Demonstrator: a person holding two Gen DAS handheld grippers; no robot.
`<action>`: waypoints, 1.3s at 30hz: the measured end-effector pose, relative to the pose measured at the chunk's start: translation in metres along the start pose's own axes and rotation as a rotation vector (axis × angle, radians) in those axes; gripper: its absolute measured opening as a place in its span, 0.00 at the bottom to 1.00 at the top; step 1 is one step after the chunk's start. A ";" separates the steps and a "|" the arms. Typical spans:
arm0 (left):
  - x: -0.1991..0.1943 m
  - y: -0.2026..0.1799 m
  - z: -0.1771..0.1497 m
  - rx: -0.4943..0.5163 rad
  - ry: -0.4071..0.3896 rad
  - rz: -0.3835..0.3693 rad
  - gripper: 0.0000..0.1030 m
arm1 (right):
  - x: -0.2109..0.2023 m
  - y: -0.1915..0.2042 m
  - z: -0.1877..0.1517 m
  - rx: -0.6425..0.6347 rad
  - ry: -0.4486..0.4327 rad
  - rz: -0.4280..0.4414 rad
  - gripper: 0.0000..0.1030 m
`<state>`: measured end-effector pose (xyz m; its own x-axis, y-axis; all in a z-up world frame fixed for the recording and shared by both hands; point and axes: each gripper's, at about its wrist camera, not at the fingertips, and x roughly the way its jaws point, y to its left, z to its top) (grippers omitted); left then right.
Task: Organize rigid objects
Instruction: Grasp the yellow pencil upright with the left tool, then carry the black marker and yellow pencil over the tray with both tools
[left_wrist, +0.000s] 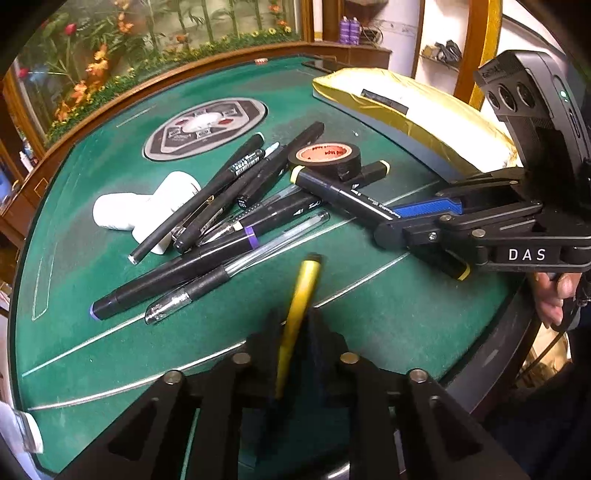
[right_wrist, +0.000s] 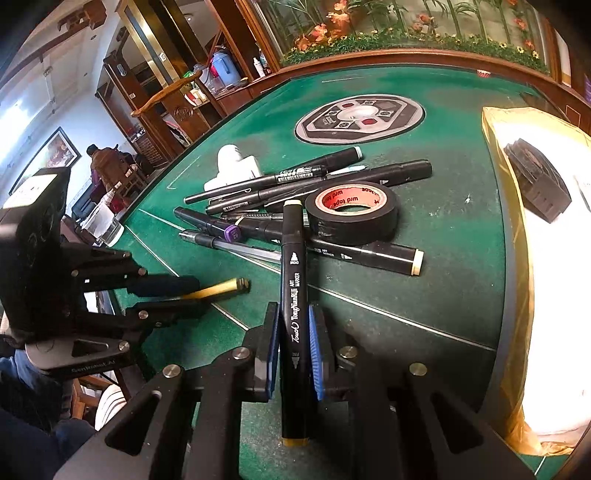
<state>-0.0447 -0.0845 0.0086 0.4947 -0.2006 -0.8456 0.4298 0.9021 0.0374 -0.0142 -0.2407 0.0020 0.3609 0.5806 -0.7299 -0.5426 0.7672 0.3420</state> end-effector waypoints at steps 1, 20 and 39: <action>0.000 0.000 -0.001 -0.018 -0.011 0.002 0.11 | 0.000 0.000 0.000 -0.001 0.000 -0.001 0.14; -0.010 0.033 0.012 -0.280 -0.135 -0.104 0.10 | -0.009 0.005 -0.002 -0.030 -0.051 -0.006 0.14; -0.029 0.012 0.056 -0.289 -0.206 -0.160 0.09 | -0.045 -0.015 -0.008 0.084 -0.224 0.009 0.14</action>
<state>-0.0111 -0.0894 0.0634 0.5925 -0.3934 -0.7029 0.2981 0.9178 -0.2624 -0.0283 -0.2808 0.0243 0.5206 0.6263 -0.5803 -0.4848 0.7763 0.4028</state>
